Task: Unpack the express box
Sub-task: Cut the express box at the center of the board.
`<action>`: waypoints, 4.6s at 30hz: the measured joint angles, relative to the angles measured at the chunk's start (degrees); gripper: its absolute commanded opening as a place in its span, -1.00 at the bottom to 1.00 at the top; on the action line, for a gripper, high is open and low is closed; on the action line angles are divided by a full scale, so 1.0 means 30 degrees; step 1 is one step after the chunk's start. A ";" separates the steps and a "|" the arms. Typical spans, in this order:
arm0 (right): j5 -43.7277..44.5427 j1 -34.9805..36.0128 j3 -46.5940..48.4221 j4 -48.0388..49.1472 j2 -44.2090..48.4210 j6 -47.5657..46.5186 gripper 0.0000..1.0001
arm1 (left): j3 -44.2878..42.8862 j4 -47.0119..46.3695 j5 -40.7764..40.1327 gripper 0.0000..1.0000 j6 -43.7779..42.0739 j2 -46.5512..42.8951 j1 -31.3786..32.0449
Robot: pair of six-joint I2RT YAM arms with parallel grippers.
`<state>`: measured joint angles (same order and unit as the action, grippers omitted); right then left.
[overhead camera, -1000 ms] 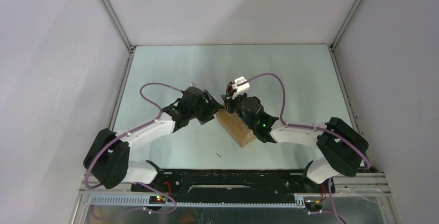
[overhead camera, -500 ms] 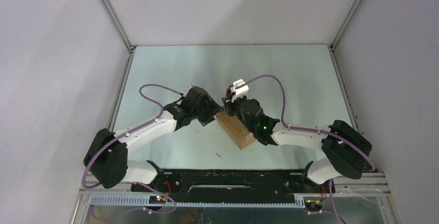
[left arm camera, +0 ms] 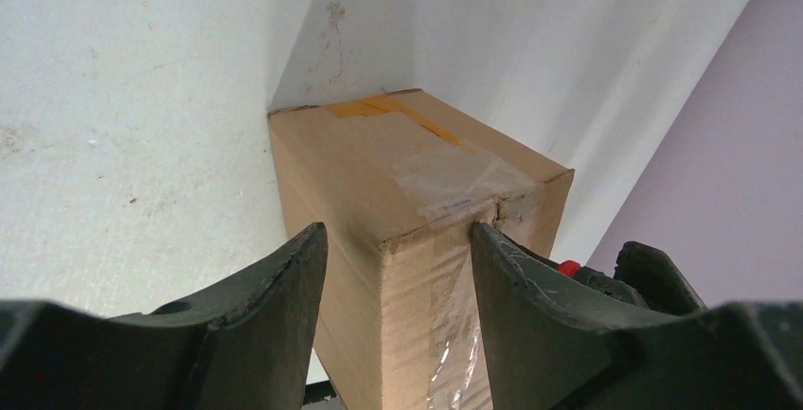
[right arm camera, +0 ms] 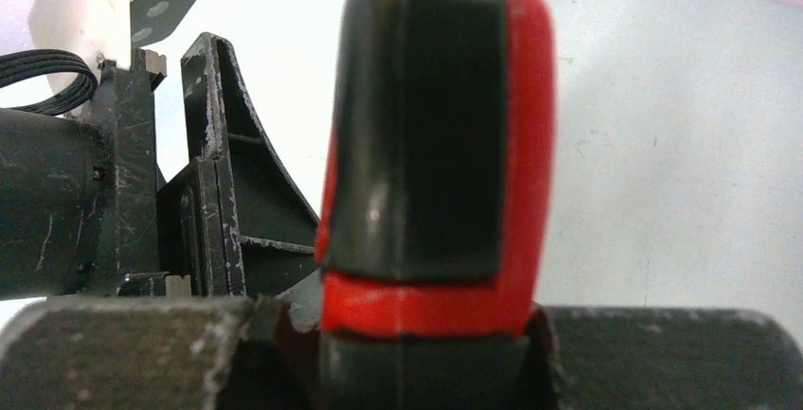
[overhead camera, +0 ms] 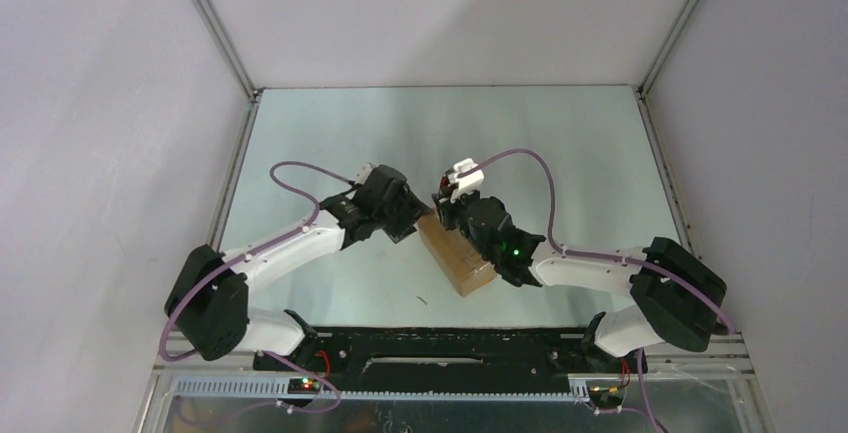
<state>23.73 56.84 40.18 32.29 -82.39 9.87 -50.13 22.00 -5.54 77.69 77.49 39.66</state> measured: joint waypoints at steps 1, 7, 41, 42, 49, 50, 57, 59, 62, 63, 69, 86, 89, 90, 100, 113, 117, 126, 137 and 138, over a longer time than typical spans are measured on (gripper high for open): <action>0.0007 -0.0015 0.0000 -0.0036 0.0007 0.0007 -1.00 | -0.0066 0.0022 -0.0073 0.21 0.0044 0.0058 0.0051; -0.0219 -0.0240 0.0000 -0.0335 0.0168 0.0087 -1.00 | -0.0291 0.0182 -0.0401 0.21 0.0138 0.0248 0.0277; -0.0066 -0.0481 0.0845 -0.3009 0.0605 0.0801 -1.00 | -0.0984 0.0670 -0.1603 0.15 0.1311 0.0903 0.1268; 0.0044 -0.0437 0.0852 -0.3104 0.0627 0.0889 -1.00 | -0.0991 0.0685 -0.1603 0.14 0.1326 0.0903 0.1282; 0.0619 -0.0124 0.0984 -0.3869 0.0831 0.1392 -1.00 | -0.1086 0.0896 -0.1596 0.13 0.1552 0.0911 0.1392; 0.0685 -0.0095 0.0984 -0.3942 0.0852 0.1464 -1.00 | -0.1086 0.0903 -0.1596 0.13 0.1596 0.0911 0.1406; 0.1275 0.0124 0.0918 -0.4065 0.0896 0.2106 -1.00 | -0.1122 0.0998 -0.1610 0.12 0.1625 0.0911 0.1406; 0.1428 0.0197 0.0911 -0.4065 0.0896 0.2164 -1.00 | -0.1122 0.1013 -0.1610 0.12 0.1632 0.0911 0.1406; 0.1647 0.0299 0.0889 -0.4065 0.0896 0.2178 -1.00 | -0.1122 0.1013 -0.1610 0.13 0.1632 0.0911 0.1406; 0.1690 0.0321 0.0882 -0.4065 0.0903 0.2178 -1.00 | -0.1122 0.1013 -0.1610 0.12 0.1632 0.0911 0.1406; 0.2091 0.0561 0.0350 -0.3606 0.1137 0.2215 -1.00 | -0.1297 0.1188 -0.1603 0.12 0.1632 0.1035 0.1443; 0.1829 0.0605 -0.0678 -0.1894 0.1362 0.1494 -1.00 | -0.1319 0.1581 -0.1632 0.57 0.1158 0.0991 0.1413; 0.0648 0.0211 -0.0845 -0.1421 0.1435 0.1166 -1.00 | -0.1188 0.1756 -0.1617 0.59 0.0590 0.0699 0.1275; 0.0138 0.0044 -0.0874 -0.1282 0.1435 0.1064 -1.00 | -0.1005 0.1705 -0.1596 0.59 0.0444 0.0481 0.1195; -0.4014 -0.1377 0.0182 -0.0816 0.0175 0.0678 -1.00 | 0.1698 0.0219 -0.0561 0.69 -0.0918 -0.2244 -0.0109; -0.5472 -0.1887 0.0940 -0.0568 -0.0692 0.0699 -1.00 | 0.3796 -0.3847 0.3330 0.66 -0.2659 -0.3249 -0.0474; -0.5544 -0.1880 0.0947 -0.0568 -0.0699 0.0707 -1.00 | 0.4648 -0.5238 0.4138 0.59 -0.2674 -0.2820 -0.0517; -0.5238 -0.1690 0.1370 -0.1399 -0.0699 0.0546 -1.00 | 0.5712 -0.8196 0.4758 0.32 -0.1224 -0.1741 -0.0568; -0.4422 -0.1326 0.2586 -0.3585 -0.0692 0.0160 -1.00 | 0.5697 -0.7919 0.4546 0.13 -0.0044 -0.1836 -0.0452; -0.4342 -0.1275 0.2637 -0.3701 -0.0692 0.0087 -1.00 | 0.5690 -0.7854 0.4495 0.13 0.0044 -0.1872 -0.0423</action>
<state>10.70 53.01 48.10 21.19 -84.47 10.13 -33.06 -1.56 7.94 77.82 71.88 38.39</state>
